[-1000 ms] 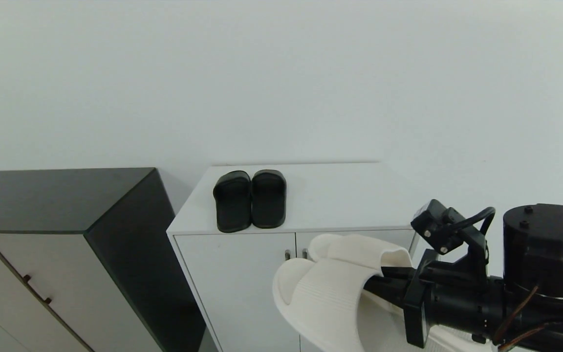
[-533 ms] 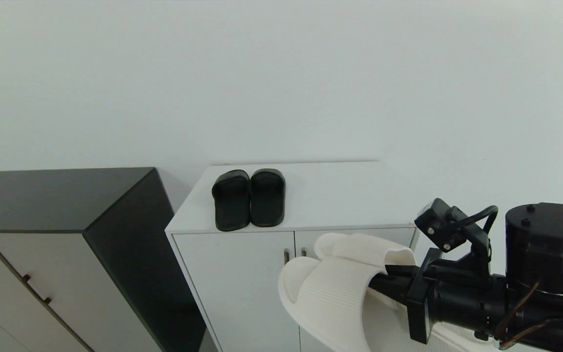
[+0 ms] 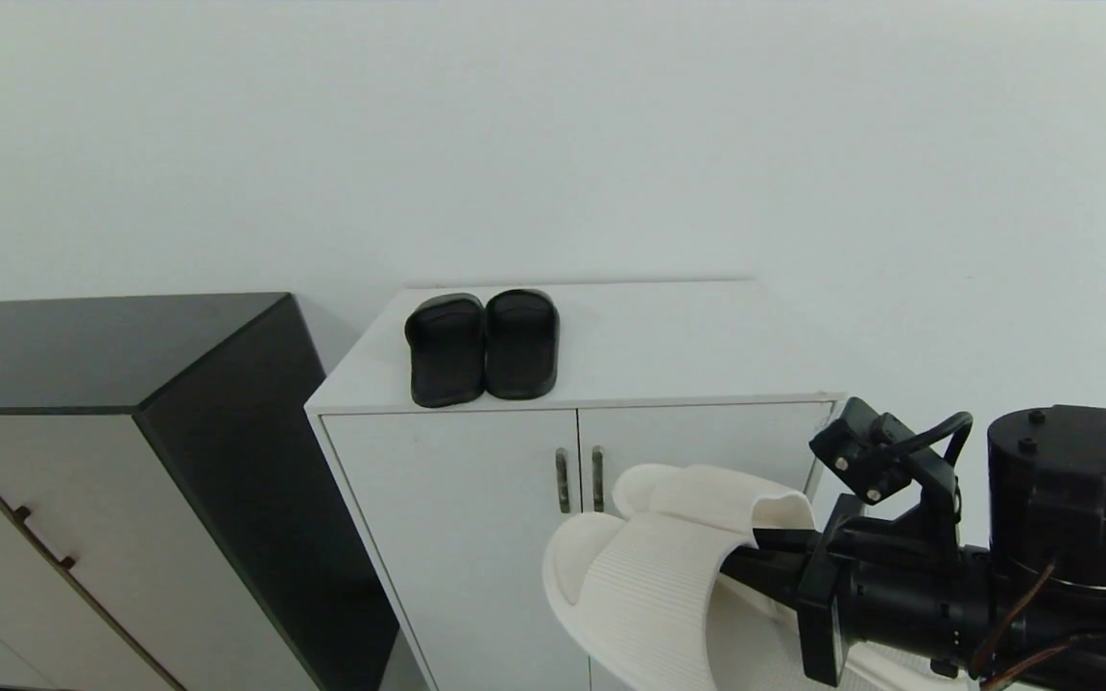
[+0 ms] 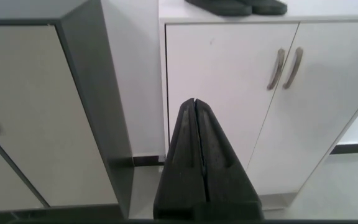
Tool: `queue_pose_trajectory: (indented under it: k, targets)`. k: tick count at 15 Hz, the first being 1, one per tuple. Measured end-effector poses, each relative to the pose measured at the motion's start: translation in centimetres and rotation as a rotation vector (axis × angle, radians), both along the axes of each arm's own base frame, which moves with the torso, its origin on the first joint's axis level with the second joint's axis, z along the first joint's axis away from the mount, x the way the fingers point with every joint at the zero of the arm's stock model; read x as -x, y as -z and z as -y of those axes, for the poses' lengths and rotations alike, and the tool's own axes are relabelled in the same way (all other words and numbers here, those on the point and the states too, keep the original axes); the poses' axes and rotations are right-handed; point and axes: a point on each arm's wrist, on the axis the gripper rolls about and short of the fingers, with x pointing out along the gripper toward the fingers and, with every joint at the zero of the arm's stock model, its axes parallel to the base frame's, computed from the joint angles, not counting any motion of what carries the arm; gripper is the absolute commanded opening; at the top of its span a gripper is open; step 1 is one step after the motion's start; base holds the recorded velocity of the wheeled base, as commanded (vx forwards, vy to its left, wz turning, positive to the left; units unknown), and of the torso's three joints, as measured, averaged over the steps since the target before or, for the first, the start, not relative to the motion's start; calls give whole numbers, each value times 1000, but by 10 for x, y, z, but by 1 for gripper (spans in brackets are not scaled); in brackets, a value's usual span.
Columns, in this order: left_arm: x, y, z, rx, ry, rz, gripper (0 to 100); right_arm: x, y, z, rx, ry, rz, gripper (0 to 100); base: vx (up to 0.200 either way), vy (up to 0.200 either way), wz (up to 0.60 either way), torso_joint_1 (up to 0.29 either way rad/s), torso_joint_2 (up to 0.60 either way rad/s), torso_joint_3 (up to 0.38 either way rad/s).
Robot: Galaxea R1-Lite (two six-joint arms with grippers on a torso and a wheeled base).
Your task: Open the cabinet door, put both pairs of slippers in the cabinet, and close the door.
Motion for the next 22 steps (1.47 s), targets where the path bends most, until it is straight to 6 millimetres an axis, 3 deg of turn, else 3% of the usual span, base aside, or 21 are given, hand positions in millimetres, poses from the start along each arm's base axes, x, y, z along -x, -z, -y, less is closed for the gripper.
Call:
queue_pose_trajectory:
  k: [12,22]
  targets:
    - [0,0,0,1,1,0,0,1,3,0,-7,-7,4,0,0,0,0,-192,505,316]
    - [0,0,0,0,2,0,0,1,6,-1,1,-14,-4,0,0,0,0,-107,453,346]
